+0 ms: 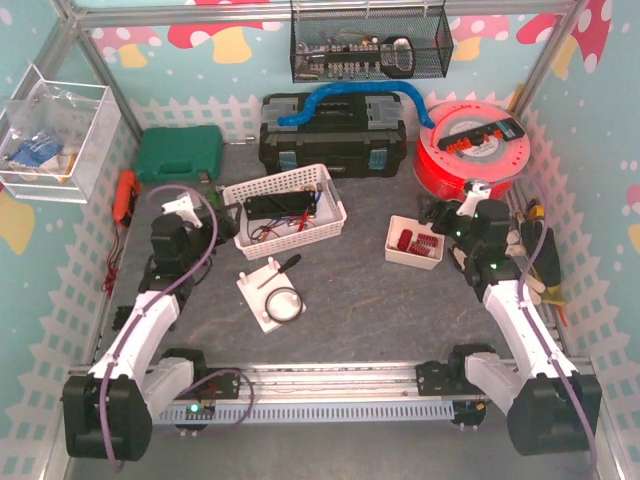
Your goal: Install the large spring
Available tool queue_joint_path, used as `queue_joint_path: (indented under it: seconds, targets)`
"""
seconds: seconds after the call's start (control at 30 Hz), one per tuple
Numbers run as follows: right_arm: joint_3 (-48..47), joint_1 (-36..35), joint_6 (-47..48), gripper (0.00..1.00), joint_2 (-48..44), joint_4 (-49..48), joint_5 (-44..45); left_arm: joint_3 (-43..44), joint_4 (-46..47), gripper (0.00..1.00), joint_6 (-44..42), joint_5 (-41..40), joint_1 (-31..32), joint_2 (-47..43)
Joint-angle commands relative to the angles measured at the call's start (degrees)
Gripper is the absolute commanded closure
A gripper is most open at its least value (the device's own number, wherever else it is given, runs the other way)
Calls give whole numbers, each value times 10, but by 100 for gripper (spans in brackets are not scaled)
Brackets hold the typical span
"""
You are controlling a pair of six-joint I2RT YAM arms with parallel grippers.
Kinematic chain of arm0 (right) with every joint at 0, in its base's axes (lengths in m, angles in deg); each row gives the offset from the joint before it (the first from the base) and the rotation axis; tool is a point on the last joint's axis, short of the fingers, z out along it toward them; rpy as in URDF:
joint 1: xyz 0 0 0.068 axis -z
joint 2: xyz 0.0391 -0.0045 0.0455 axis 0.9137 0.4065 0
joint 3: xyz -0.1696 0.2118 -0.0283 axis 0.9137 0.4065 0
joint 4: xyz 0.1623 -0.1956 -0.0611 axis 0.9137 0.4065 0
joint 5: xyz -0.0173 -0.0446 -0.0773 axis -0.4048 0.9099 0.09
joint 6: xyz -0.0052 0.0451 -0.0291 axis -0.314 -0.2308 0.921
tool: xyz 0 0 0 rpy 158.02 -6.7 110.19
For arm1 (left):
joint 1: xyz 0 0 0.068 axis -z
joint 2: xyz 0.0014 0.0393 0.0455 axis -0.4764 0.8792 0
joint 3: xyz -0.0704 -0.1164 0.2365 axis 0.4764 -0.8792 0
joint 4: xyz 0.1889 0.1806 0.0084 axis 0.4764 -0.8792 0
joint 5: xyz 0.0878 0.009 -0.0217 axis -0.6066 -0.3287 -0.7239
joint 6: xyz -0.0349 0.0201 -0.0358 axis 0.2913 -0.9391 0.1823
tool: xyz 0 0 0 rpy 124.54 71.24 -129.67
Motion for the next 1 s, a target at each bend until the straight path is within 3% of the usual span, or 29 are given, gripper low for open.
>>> queue_joint_path:
  seconds: [0.0,0.2,0.37,0.57,0.67,0.97]
  targets:
    - [3,-62,22,1,8,24,-48,21,-72,10,-34,0,47,5]
    - [4,-185,81,1,44,36,21,46,-89,25,-122,-119,182,29]
    - [18,-247,95,1,52,9,99,104,-137,32,-212,-211,301,104]
    - [77,-251,75,1,11,-36,206,166,-199,49,-321,-221,362,197]
    - [89,-251,69,1,-14,-43,226,190,-240,55,-361,-283,407,235]
    - [108,-251,60,1,-33,-57,244,235,-330,56,-351,-354,434,330]
